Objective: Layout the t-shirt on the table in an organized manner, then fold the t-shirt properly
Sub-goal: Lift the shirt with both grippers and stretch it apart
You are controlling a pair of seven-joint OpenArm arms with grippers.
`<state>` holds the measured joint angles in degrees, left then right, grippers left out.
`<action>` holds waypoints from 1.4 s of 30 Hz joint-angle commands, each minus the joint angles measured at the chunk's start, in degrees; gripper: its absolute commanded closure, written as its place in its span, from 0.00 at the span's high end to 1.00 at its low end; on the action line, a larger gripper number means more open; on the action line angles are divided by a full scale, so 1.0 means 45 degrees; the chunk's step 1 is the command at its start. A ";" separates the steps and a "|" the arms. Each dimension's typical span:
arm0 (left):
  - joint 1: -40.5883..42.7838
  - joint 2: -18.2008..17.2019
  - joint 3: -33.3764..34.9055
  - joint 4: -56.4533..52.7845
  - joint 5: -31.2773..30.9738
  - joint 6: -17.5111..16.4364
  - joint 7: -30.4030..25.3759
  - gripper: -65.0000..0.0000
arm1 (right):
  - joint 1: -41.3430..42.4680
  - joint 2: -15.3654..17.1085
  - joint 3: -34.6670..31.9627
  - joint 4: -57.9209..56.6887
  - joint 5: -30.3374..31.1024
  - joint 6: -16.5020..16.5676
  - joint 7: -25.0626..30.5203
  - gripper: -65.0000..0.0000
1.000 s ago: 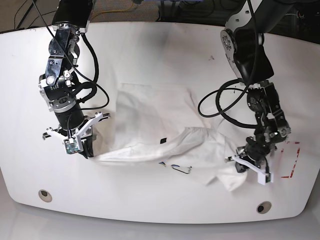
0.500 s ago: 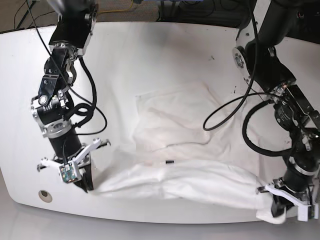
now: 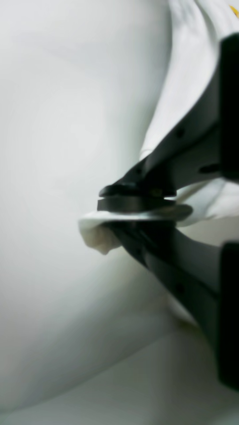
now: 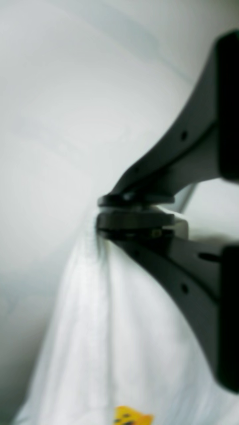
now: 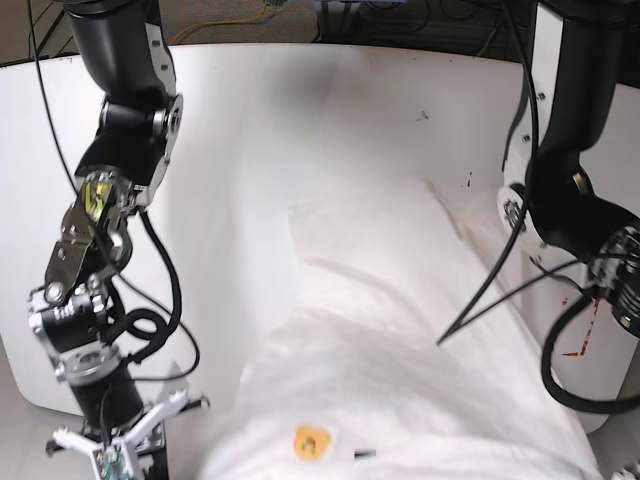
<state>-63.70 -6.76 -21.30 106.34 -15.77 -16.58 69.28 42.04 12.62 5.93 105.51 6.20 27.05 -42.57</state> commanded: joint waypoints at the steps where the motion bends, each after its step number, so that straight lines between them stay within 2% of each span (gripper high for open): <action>1: -0.1912 -0.0030 0.0054 -0.0394 -0.0002 0.0021 -0.0166 0.00 | 0.1568 0.0389 -0.0234 -0.0444 0.0137 -0.0042 0.0326 0.00; 10: -0.5585 -0.0030 0.0054 -0.3149 0.0154 0.0021 -0.0323 0.00 | 0.5124 0.0858 -0.0781 -0.2378 0.0176 -0.0042 0.0326 0.00; 16: -0.5711 0.0009 0.0133 -0.4262 0.0115 0.0021 -0.0440 0.00 | 0.6355 0.1053 -0.1133 -0.3120 0.0157 -0.0042 0.0287 0.00; 22: -0.5711 0.0048 0.0133 -0.4340 0.0076 0.0021 -0.0342 0.00 | 0.6315 0.1327 -0.1192 -0.3023 0.0176 -0.0023 0.0170 0.00; 27: -0.5711 0.0048 0.0133 -0.4282 0.0037 0.0021 -0.0225 0.00 | 0.5280 0.1620 -0.1172 -0.2202 0.0176 -0.0023 -0.0123 0.00; 29: -0.5155 0.0048 0.0133 -0.4047 0.0037 -0.0018 -0.0225 0.00 | 0.4596 0.1757 -0.1172 -0.1694 0.0176 -0.0023 -0.0260 0.00; 36: -0.2127 0.0048 0.0133 -0.2270 -0.0667 -0.0077 0.0107 0.00 | 0.1256 0.1991 -0.0703 0.0318 0.0176 -0.0023 -0.0455 0.00; 42: 0.1096 0.0048 0.0035 0.0759 -0.0784 -0.0116 0.1006 0.00 | -0.2222 0.1952 -0.0293 0.1900 0.0176 -0.0023 -0.0455 0.00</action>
<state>-59.64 -5.98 -21.30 105.10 -17.87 -16.64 76.12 33.87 20.75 3.53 111.35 6.57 27.27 -46.76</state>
